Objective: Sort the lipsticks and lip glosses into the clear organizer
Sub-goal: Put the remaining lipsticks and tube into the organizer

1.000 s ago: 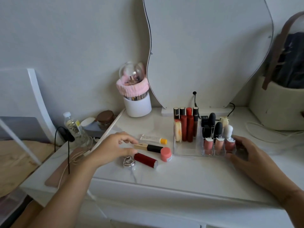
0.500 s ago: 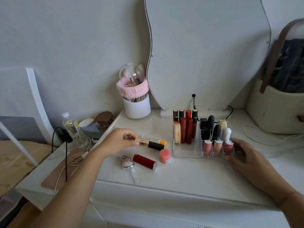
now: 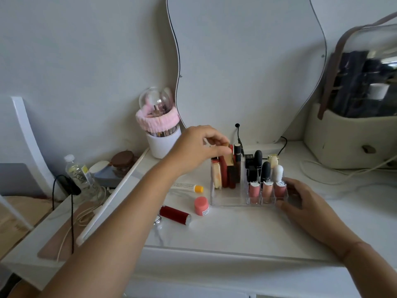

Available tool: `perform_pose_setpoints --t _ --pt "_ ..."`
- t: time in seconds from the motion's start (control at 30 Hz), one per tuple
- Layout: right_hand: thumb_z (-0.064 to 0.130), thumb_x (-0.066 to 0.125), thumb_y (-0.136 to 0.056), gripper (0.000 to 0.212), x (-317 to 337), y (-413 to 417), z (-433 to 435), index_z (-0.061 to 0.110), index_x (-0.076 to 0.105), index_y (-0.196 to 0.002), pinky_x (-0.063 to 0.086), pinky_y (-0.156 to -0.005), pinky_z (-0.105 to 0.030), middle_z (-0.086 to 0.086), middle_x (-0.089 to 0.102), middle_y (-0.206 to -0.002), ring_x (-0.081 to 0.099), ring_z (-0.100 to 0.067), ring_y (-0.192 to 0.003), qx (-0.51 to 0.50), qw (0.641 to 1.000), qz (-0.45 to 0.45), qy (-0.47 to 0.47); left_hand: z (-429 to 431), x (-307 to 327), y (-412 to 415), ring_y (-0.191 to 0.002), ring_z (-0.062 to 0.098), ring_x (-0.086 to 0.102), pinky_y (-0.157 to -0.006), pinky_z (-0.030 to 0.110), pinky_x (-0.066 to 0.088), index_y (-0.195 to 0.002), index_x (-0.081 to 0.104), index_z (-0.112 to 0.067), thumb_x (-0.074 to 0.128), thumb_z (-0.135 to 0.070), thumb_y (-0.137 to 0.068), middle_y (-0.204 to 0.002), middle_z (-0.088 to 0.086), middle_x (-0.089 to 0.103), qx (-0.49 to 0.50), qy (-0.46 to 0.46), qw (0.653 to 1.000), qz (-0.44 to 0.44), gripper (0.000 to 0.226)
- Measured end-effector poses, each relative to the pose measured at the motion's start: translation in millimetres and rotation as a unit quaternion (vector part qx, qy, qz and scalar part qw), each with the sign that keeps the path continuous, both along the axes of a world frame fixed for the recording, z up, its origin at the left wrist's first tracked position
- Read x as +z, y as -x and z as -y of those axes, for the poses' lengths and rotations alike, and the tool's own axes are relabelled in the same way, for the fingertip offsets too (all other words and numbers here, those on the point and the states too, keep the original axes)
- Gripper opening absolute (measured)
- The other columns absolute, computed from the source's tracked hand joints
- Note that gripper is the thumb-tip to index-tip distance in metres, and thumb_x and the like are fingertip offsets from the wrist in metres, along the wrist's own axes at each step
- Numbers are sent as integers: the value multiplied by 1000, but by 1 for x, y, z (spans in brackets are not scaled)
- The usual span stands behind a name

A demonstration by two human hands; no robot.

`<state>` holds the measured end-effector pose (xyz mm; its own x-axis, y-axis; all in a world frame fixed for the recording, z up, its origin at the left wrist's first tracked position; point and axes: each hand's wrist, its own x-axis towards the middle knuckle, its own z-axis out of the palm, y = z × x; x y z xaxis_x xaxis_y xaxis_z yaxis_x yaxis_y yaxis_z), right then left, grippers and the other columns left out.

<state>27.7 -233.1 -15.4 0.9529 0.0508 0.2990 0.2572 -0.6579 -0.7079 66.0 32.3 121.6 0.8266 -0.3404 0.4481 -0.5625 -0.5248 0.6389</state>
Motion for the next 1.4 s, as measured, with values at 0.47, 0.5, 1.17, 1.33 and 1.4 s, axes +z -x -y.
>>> perform_pose_setpoints --t 0.47,0.5,1.17,1.33,1.4 --pt "31 69 -76 50 -4 -3 2 35 49 -122 41 -83 -20 13 59 -114 56 -3 -104 9 1000 2 -7 44 -33 -27 -93 13 39 -75 27 20 -78 71 -28 78 -42 -65 -89 -9 51 79 -202 965 148 20" --pt "31 68 -77 50 -4 -3 2 34 49 -123 41 -83 -20 13 59 -114 56 -3 -104 10 1000 2 -6 44 -34 -28 -92 13 39 -74 26 18 -78 71 -28 78 -42 -65 -88 -9 51 83 -196 965 154 21" --pt "25 69 -78 50 2 1 -1 30 50 -124 40 -84 -24 10 58 -114 55 -8 -103 3 1000 -5 -1 -16 -36 -8 -94 11 49 -86 23 36 -84 70 -25 79 -36 -67 -90 -7 59 95 -38 990 92 22" --pt "27 69 -79 50 4 2 -2 30 49 -124 39 -83 -25 10 57 -112 55 -10 -101 1 1000 -2 11 -80 -59 11 -93 5 54 -81 18 37 -82 69 -31 77 -41 -67 -92 -9 64 107 -53 989 -81 20" --pt "28 69 -79 50 4 3 -2 30 49 -125 39 -83 -25 10 57 -113 55 -10 -101 0 1000 -4 14 -103 -67 21 -92 -3 55 -80 16 35 -85 70 -34 77 -47 -61 -95 -14 66 95 -77 983 -137 27"
